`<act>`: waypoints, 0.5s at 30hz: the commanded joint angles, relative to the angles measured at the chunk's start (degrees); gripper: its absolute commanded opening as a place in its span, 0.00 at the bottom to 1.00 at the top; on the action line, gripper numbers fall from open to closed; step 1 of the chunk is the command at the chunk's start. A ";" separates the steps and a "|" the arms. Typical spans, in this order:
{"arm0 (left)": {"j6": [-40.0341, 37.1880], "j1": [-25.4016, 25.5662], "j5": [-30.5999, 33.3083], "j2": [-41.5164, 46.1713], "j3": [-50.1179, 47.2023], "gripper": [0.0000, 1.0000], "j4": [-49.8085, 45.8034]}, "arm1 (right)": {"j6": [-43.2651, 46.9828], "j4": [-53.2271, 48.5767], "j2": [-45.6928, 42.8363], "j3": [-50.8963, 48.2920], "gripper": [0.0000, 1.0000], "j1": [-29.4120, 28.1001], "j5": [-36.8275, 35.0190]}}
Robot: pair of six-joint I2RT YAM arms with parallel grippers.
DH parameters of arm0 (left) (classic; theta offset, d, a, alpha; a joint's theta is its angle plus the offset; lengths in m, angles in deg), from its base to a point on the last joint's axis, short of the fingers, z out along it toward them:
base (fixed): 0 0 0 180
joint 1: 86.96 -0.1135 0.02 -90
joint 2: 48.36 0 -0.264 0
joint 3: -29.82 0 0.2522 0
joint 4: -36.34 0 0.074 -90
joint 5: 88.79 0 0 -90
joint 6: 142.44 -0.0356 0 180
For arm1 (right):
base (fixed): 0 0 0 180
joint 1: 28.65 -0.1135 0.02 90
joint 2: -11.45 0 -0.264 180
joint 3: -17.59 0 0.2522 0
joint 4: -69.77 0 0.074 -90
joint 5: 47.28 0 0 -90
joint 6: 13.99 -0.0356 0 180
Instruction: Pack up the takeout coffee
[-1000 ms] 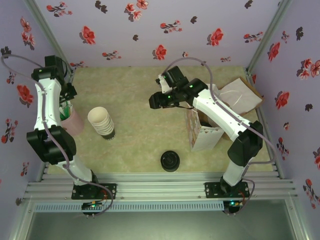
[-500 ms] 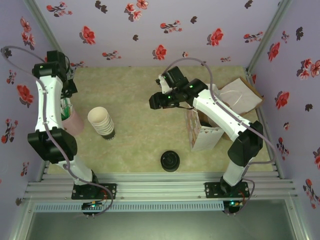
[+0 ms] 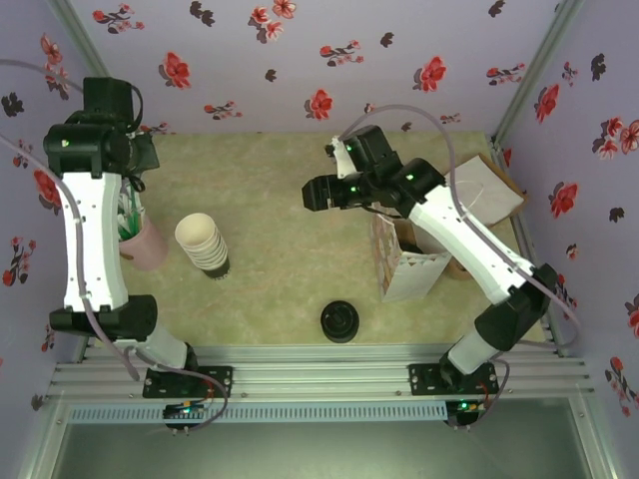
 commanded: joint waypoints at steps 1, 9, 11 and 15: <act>1.30 3.37 -0.95 0.91 4.87 0.00 -3.70 | -0.79 -1.31 -4.06 0.58 0.82 0.37 -3.70; 2.76 11.75 -11.42 0.78 11.90 0.00 -2.91 | -2.07 -4.36 -13.34 -0.26 0.91 0.59 -15.08; 3.19 13.29 -13.94 0.77 13.39 0.00 -2.17 | -2.52 -5.27 -14.98 -0.26 0.92 1.04 -17.14; 4.71 15.99 -20.65 1.00 15.66 0.00 0.55 | -3.45 -7.65 -18.58 -0.39 0.92 2.57 -22.10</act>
